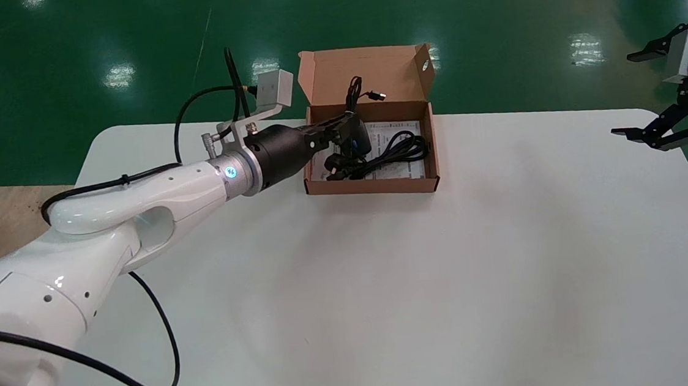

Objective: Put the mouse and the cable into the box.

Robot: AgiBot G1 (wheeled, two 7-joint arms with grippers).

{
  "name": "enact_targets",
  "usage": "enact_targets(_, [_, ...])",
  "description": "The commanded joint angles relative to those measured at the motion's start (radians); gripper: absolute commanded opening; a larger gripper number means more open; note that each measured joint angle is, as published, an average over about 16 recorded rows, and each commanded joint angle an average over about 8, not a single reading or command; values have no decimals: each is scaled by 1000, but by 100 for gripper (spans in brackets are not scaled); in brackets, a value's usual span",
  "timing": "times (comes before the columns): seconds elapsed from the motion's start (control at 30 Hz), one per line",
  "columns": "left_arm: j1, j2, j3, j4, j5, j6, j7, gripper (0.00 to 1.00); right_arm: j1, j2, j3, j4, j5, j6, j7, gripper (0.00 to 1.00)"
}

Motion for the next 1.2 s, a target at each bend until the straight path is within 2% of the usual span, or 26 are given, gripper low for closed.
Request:
enact_targets(0.03, [1, 0, 6, -3, -4, -6, -3, 100, 0, 0, 1, -2, 1, -5, 3, 100])
enact_targets(0.4, [14, -28, -23, -34, 0, 33, 6, 100, -44, 11, 26, 55, 38, -10, 39, 100])
enact_targets(1.2, [191, -323, -282, -410, -7, 384, 77, 100, -421, 106, 241, 536, 351, -112, 380, 100])
